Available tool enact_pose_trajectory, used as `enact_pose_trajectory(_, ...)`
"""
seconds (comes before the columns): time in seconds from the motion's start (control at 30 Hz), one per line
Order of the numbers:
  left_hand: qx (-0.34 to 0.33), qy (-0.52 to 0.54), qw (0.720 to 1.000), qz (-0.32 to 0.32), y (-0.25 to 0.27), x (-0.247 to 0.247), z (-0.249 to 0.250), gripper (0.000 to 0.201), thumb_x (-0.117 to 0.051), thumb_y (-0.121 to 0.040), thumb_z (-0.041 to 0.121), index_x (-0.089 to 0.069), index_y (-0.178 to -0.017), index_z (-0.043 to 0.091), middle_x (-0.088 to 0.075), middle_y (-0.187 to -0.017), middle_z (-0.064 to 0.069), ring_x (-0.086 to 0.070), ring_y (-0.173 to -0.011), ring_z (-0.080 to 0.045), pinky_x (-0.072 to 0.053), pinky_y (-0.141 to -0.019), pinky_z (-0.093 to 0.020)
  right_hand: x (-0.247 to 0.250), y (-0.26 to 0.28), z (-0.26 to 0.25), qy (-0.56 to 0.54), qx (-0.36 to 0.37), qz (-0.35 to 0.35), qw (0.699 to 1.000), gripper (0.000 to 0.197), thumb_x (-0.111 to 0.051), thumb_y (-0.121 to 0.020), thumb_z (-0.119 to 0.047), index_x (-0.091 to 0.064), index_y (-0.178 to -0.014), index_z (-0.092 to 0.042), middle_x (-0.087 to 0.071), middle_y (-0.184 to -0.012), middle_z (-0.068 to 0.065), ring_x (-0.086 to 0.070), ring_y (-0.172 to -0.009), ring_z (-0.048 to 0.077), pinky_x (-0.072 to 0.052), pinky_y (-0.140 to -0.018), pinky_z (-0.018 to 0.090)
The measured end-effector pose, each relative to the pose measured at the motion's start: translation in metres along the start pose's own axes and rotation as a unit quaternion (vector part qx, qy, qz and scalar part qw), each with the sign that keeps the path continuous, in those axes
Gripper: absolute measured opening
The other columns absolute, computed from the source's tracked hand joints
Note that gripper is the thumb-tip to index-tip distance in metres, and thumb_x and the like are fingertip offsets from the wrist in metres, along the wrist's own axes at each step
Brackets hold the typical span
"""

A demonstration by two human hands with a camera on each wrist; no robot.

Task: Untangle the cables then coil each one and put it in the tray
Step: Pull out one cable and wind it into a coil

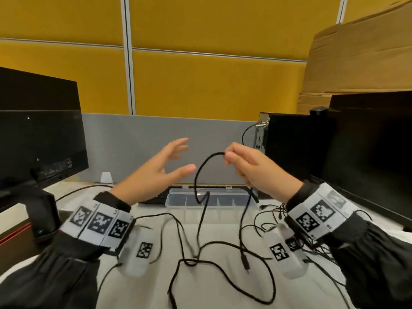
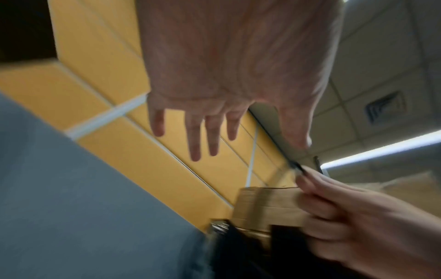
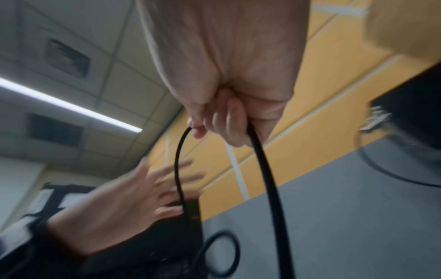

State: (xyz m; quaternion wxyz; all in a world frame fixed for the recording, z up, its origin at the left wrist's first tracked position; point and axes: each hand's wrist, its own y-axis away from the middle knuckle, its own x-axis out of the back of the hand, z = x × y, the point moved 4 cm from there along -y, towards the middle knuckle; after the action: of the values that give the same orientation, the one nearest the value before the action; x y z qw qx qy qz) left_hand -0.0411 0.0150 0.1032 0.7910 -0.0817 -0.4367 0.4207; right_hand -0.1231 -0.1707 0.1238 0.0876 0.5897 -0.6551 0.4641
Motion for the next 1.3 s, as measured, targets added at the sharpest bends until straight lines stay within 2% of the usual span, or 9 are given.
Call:
enact_pose_trajectory(0.07,-0.018,0.159,0.986,-0.041,-0.003,-0.015,0.016,0.039,-0.049,-0.087,0.046,-0.051,-0.121,0.028,-0.066,-0.095,0.011,-0.063,-0.091,-0.002,-0.046,-0.086,-0.017,-0.007,-0.005,-0.015,-0.013,0.039,0.003,0.999,0.021,-0.037,-0.100,-0.020,-0.049,-0.083,-0.018,-0.041,-0.049,-0.015,-0.037,-0.045,0.000,-0.031,-0.045,0.011)
enact_pose_trajectory(0.17,-0.007,0.267,0.960,-0.087,-0.003,-0.016,0.020,0.030,-0.045,-0.094,0.037,-0.061,-0.075,0.020,-0.032,-0.054,0.006,-0.033,-0.047,-0.009,-0.043,-0.053,-0.021,0.005,-0.006,-0.018,-0.009,0.055,-0.004,0.998,0.021,-0.040,-0.099,-0.019,-0.052,-0.082,-0.018,-0.045,-0.046,-0.021,-0.039,-0.045,0.000,-0.031,-0.046,0.009)
enact_pose_trajectory(0.4,-0.054,-0.111,0.992,0.018,-0.012,0.019,-0.024,0.047,-0.038,-0.081,0.066,-0.052,-0.072,0.022,-0.045,-0.056,0.011,-0.040,-0.053,-0.004,-0.034,-0.053,-0.014,0.070,0.004,0.005,0.291,0.062,0.022,0.954,0.024,-0.043,-0.095,-0.035,-0.056,-0.080,-0.021,-0.050,-0.060,-0.010,-0.051,-0.059,0.001,-0.033,-0.053,0.015)
enact_pose_trajectory(0.73,-0.024,-0.234,0.970,0.069,-0.016,0.066,-0.023,0.033,-0.039,-0.097,0.031,-0.052,-0.081,0.006,-0.050,-0.065,-0.005,-0.042,-0.057,-0.012,-0.032,-0.056,-0.022,0.174,0.012,0.057,0.402,-0.183,0.164,0.882,0.023,-0.035,-0.098,-0.043,-0.050,-0.088,-0.027,-0.060,-0.084,0.010,-0.057,-0.077,0.031,-0.050,-0.074,0.043)
enact_pose_trajectory(0.9,-0.006,-0.231,0.972,0.046,-0.023,0.051,-0.018,0.033,-0.037,-0.098,0.030,-0.051,-0.083,0.004,-0.050,-0.068,-0.006,-0.045,-0.063,-0.018,-0.034,-0.060,-0.028,0.164,0.030,0.075,0.472,-0.283,0.144,0.822,0.030,-0.037,-0.098,-0.038,-0.057,-0.105,-0.018,-0.056,-0.087,0.010,-0.052,-0.078,0.030,-0.043,-0.070,0.038)
enact_pose_trajectory(1.03,-0.079,-0.212,0.972,0.060,-0.041,0.011,0.027,0.029,-0.037,-0.098,0.032,-0.044,-0.077,0.014,-0.044,-0.061,0.001,-0.042,-0.059,-0.016,-0.031,-0.059,-0.032,0.091,-0.001,0.037,0.411,-0.134,0.092,0.897,0.056,-0.039,-0.089,-0.059,-0.042,-0.134,-0.026,-0.051,-0.129,0.009,-0.045,-0.121,0.030,-0.042,-0.093,0.049)
enact_pose_trajectory(1.13,-0.143,-0.215,0.963,0.076,-0.047,-0.014,0.059,0.026,-0.038,-0.099,0.033,-0.045,-0.081,0.015,-0.042,-0.059,0.004,-0.041,-0.058,-0.019,-0.031,-0.058,-0.036,0.022,-0.017,-0.003,0.200,-0.052,-0.049,0.977,0.050,-0.031,-0.094,-0.052,-0.047,-0.128,-0.020,-0.062,-0.117,0.007,-0.055,-0.113,0.021,-0.041,-0.099,0.046)
enact_pose_trajectory(1.23,-0.165,-0.193,0.960,0.116,-0.048,-0.002,0.060,0.029,-0.038,-0.099,0.036,-0.048,-0.082,0.014,-0.044,-0.059,0.004,-0.041,-0.057,-0.018,-0.031,-0.057,-0.036,0.007,-0.012,-0.018,-0.281,-0.129,-0.114,0.944,0.038,-0.032,-0.099,-0.039,-0.056,-0.090,-0.011,-0.045,-0.057,0.000,-0.047,-0.051,0.017,-0.051,-0.060,0.031)
enact_pose_trajectory(1.3,-0.157,-0.197,0.959,0.126,-0.047,0.010,0.047,0.031,-0.038,-0.098,0.037,-0.047,-0.080,0.013,-0.042,-0.056,0.004,-0.041,-0.053,-0.016,-0.030,-0.055,-0.035,0.017,-0.009,-0.015,-0.363,-0.152,-0.109,0.913,0.046,-0.034,-0.094,-0.050,-0.055,-0.079,-0.013,-0.034,-0.056,-0.004,-0.032,-0.047,0.010,-0.037,-0.043,0.021)
